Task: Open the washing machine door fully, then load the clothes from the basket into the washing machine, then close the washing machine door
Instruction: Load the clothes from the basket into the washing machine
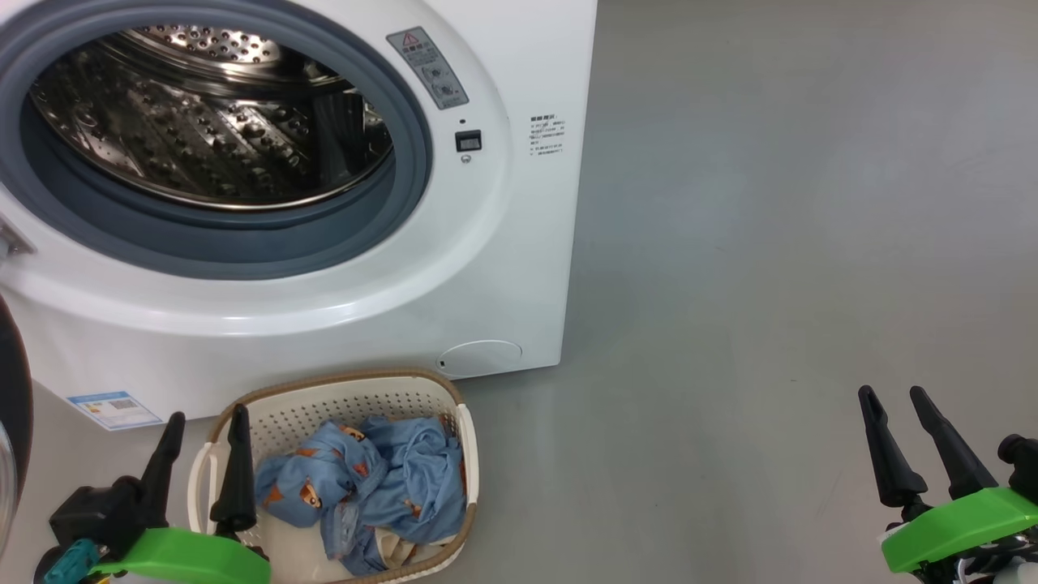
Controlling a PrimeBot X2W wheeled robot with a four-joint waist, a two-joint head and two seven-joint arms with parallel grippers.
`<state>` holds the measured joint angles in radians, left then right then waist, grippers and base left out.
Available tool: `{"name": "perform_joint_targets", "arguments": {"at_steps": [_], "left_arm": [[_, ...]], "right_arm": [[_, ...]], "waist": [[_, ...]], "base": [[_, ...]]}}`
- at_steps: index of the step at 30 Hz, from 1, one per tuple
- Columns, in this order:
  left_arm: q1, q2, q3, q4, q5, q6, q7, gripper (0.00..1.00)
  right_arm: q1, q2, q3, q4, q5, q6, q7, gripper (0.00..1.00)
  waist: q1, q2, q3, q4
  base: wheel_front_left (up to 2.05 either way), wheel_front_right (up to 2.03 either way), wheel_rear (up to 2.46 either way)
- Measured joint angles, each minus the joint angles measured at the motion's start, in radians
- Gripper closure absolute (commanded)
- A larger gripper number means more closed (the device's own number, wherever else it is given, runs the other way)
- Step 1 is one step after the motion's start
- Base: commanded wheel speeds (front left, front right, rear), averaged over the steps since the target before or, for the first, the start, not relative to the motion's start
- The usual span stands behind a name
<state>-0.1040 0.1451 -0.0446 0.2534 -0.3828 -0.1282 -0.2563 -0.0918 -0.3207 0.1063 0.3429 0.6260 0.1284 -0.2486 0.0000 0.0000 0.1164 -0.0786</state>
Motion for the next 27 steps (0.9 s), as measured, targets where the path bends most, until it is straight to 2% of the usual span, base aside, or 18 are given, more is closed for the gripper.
{"name": "perform_joint_targets", "arguments": {"at_steps": [12,27], "left_arm": [[-0.001,-0.010,-0.002,0.043,0.006,0.000,0.000,0.00],[-0.102,-0.022,-0.055,0.204,-0.009,0.000,0.000,0.00]], "right_arm": [[-0.003,0.001,0.002,-0.007,0.000,0.000,0.000,0.00],[-0.079,0.013,0.006,-0.031,-0.009,0.000,0.000,0.00]], "waist": [[0.0000,0.0000,0.025,0.003],[0.0000,0.0000,0.136,0.001]], "base": [[0.00,0.00,0.00],[0.00,0.00,0.00]]}}
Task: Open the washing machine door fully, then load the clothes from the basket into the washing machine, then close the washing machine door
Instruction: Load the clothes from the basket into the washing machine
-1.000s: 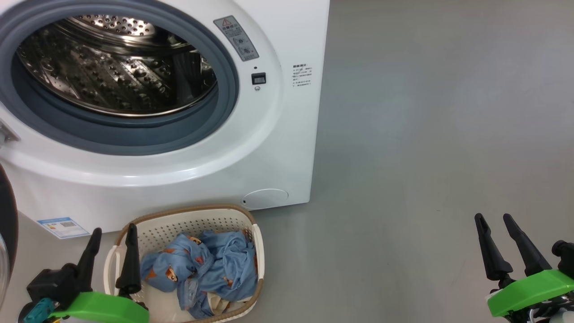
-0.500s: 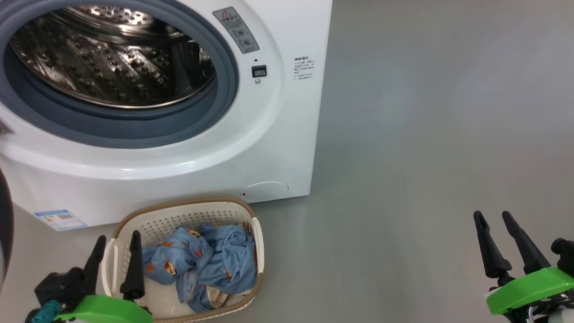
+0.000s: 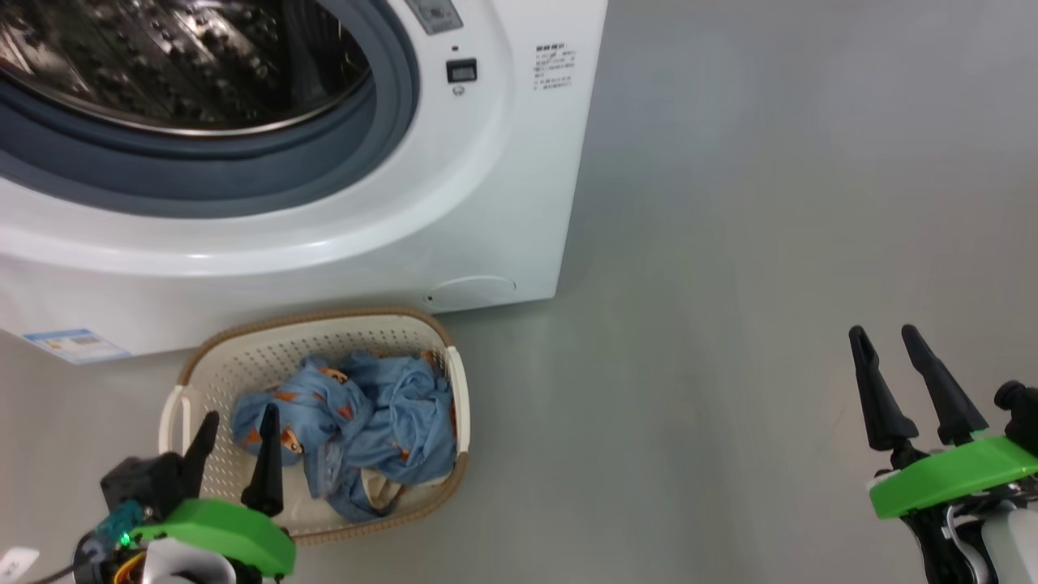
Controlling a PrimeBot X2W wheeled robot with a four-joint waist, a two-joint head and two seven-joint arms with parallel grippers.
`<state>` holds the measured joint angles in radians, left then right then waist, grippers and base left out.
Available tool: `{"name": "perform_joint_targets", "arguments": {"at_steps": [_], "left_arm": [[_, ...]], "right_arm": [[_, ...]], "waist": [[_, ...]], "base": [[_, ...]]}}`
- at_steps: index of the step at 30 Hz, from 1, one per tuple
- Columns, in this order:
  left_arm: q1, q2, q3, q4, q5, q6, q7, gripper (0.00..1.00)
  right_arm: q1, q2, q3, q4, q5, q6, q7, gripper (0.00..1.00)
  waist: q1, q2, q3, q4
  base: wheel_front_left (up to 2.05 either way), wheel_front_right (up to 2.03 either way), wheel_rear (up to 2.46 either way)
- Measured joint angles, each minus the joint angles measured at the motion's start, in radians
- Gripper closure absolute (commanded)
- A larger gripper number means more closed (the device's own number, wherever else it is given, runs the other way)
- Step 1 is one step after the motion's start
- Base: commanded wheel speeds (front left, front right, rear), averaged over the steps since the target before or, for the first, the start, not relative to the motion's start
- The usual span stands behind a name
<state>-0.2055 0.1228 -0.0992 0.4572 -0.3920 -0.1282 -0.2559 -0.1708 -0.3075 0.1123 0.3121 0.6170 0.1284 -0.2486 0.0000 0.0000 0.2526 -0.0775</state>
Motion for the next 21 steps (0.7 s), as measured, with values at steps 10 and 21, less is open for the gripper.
{"name": "perform_joint_targets", "arguments": {"at_steps": [10,21], "left_arm": [[-0.149,0.011,-0.034,0.128,-0.001,0.000,0.000,0.00],[-0.322,0.030,-0.059,0.270,-0.001,0.000,0.000,0.00]], "right_arm": [[-0.086,0.016,0.012,-0.014,-0.009,0.000,0.000,0.00],[-0.178,0.032,0.023,-0.028,-0.012,0.000,-0.001,0.00]], "waist": [[0.0000,0.0000,0.122,-0.006],[0.0000,0.0000,0.279,-0.016]], "base": [[0.00,0.00,0.00],[0.00,0.00,0.00]]}}
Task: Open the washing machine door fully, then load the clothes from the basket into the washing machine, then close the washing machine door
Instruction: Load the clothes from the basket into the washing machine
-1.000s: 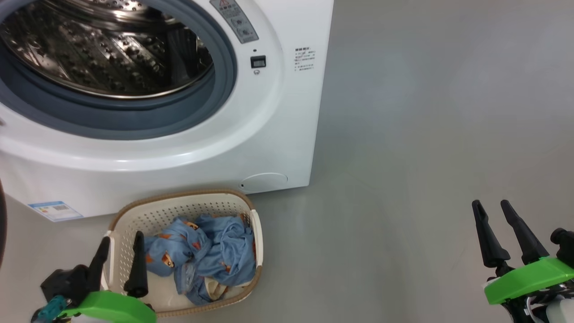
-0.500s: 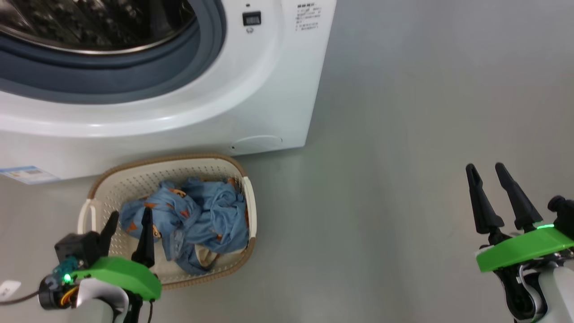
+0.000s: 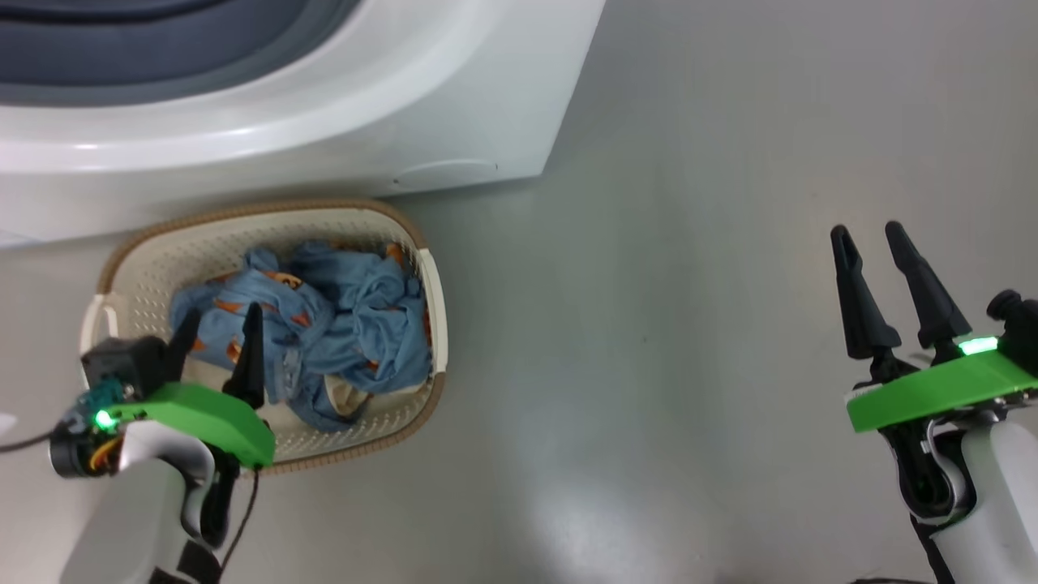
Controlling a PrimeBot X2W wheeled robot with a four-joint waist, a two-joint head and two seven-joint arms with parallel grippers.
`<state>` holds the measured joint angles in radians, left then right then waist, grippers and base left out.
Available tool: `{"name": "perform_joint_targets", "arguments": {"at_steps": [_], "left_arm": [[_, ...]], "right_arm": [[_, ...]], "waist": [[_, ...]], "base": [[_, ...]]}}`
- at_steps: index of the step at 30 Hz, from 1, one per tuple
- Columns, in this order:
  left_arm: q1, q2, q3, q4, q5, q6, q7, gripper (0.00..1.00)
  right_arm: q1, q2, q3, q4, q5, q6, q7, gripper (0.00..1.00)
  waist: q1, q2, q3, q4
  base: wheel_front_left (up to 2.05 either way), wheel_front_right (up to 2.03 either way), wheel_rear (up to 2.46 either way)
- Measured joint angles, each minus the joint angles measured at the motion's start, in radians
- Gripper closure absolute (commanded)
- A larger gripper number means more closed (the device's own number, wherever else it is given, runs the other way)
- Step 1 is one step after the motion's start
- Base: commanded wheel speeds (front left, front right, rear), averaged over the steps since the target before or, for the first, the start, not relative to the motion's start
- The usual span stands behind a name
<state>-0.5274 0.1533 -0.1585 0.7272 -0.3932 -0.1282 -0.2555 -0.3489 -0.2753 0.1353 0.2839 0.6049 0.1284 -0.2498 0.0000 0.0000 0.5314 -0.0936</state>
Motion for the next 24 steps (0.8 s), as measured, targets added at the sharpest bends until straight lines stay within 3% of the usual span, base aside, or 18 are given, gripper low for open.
{"name": "perform_joint_targets", "arguments": {"at_steps": [24], "left_arm": [[-0.300,0.062,-0.034,0.288,0.000,-0.001,0.000,0.00]], "right_arm": [[-0.116,0.050,0.030,-0.010,-0.015,0.000,-0.004,0.00]], "waist": [[0.0000,0.0000,0.256,-0.027]], "base": [[0.00,0.00,0.00]]}}
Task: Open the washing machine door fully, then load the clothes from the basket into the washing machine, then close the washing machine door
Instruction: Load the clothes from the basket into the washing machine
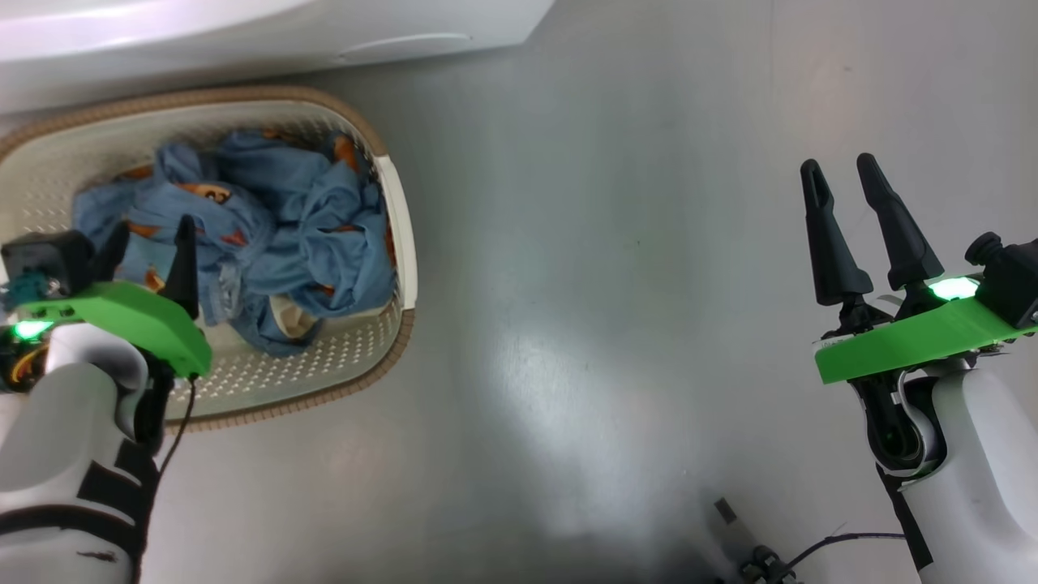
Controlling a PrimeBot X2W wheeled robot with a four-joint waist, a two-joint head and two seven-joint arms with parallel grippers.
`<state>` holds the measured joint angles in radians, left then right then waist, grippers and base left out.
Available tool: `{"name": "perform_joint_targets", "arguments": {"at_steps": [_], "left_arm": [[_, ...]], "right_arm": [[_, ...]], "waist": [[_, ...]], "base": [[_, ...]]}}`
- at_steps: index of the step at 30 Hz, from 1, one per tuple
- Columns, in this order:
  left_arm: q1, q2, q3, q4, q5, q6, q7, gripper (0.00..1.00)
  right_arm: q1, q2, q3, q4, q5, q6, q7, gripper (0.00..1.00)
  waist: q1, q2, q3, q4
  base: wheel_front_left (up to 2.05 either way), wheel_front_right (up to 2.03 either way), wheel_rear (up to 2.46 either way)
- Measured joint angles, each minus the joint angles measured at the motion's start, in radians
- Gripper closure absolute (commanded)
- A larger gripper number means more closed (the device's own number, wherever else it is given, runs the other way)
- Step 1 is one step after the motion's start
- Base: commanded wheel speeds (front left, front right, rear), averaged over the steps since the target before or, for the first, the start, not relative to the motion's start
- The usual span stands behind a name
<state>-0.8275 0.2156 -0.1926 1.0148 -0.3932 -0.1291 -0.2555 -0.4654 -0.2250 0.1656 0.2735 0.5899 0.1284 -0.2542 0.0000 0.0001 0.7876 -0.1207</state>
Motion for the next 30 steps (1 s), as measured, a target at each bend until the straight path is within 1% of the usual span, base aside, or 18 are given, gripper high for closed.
{"name": "perform_joint_targets", "arguments": {"at_steps": [6,13,20,23,24,25,26,27,30], "left_arm": [[-0.045,0.018,-0.008,0.073,0.000,0.000,0.000,0.00],[-0.091,0.021,-0.030,0.126,-0.001,0.000,0.000,0.00],[-0.134,0.020,-0.060,0.218,-0.019,0.000,0.000,0.00],[-0.146,0.020,-0.074,0.231,-0.033,0.000,0.008,0.00],[-0.149,0.020,-0.080,0.236,-0.041,0.000,0.011,0.28],[-0.151,0.020,-0.085,0.241,-0.046,0.000,0.011,0.66],[-0.151,0.020,-0.085,0.241,-0.046,0.000,0.011,0.89],[-0.153,0.020,-0.090,0.244,-0.049,0.000,0.011,1.00],[-0.156,0.020,-0.100,0.247,-0.059,0.000,0.011,1.00]], "right_arm": [[-0.010,0.002,0.007,0.000,0.000,0.000,0.000,0.00],[-0.024,0.002,0.014,-0.002,0.000,0.000,0.000,0.00],[-0.038,0.002,0.027,-0.008,0.000,0.000,0.000,0.00],[-0.038,0.003,0.031,-0.008,0.000,0.000,0.000,0.00],[-0.038,0.003,0.031,-0.008,0.000,0.000,0.000,0.00],[-0.038,0.003,0.032,-0.008,0.000,0.000,0.000,0.00],[-0.038,0.003,0.032,-0.008,0.000,0.000,0.000,0.00],[-0.038,0.003,0.032,-0.008,0.000,0.000,0.000,0.00],[-0.038,0.003,0.032,-0.008,-0.002,0.000,0.000,0.00]], "waist": [[0.0000,0.0000,0.029,-0.009],[0.0000,0.0000,0.046,-0.018],[0.0000,0.0000,0.055,-0.027],[0.0000,-0.0001,0.055,-0.028],[0.0000,0.0000,0.055,-0.029],[0.0000,0.0000,0.055,-0.029],[0.0000,0.0000,0.055,-0.029],[0.0000,0.0000,0.053,-0.029],[0.0000,0.0000,0.046,-0.028]], "base": [[0.00,0.00,0.00],[0.00,0.00,0.00],[0.00,0.00,0.00],[0.00,0.00,0.00],[0.00,0.00,0.00],[0.00,0.00,0.00],[0.00,0.00,0.00],[0.00,0.00,0.00],[0.00,0.00,0.00]]}}
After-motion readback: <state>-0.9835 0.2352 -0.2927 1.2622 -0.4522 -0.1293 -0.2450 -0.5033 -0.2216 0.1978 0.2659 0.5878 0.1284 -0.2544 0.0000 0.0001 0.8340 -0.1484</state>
